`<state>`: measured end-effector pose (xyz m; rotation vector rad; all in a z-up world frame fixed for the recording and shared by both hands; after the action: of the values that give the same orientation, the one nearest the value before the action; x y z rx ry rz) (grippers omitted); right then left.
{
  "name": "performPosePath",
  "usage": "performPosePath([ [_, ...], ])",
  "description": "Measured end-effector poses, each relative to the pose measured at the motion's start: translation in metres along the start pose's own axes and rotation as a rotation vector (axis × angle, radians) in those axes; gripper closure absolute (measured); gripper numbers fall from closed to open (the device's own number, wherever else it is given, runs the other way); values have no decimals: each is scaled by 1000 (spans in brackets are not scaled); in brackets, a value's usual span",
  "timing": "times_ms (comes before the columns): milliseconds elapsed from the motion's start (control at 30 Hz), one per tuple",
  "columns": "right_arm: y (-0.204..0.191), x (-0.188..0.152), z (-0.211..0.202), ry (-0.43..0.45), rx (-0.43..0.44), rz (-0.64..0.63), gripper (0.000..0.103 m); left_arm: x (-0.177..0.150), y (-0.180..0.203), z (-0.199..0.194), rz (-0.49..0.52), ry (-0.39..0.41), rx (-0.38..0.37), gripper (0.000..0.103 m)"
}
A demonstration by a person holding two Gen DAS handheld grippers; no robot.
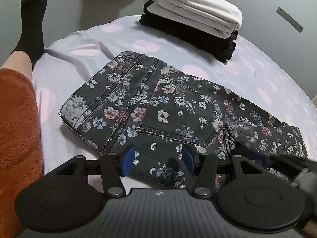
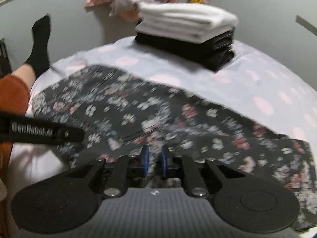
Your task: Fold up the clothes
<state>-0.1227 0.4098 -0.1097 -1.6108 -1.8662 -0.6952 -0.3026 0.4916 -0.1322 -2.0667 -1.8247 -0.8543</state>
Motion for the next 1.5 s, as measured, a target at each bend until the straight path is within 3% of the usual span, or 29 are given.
performPosePath([
  [167,-10,-8,9,-26,7,-24,88,0,-1,1,-3,-4,-1,42],
  [333,-10,-7,-14,11,41,-11,88,0,-2,1,-11,-2,-2,42],
  [633,16,-14,-54,88,-50,97,87,-1,-1,0,-15,6,0,42],
  [767,28,-18,-53,75,-69,143,78,-1,-1,0,-14,10,1,42],
  [967,32,-11,-42,81,-39,212,73,0,1,1,-8,11,3,42],
  [1100,25,2,-25,73,-32,183,67,-1,2,2,2,11,4,42],
  [1200,21,4,-5,10,-87,131,69,0,2,2,1,10,-1,42],
  [1300,29,1,5,-34,-112,135,83,0,1,2,0,9,-5,42],
  [1500,52,14,-21,62,23,316,88,1,2,0,-12,12,-34,42],
])
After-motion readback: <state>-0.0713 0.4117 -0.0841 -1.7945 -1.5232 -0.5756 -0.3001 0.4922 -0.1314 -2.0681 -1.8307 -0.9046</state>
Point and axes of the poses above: each gripper's, at about its wrist camera, not at the fingertips, and z roughly the way its jaws point, y to its right, x to its top, the point moved 2 cm from there along z, roughly the way its jaws point, and after that the axes turned 5 degrees about x, right-handed, at the moved point
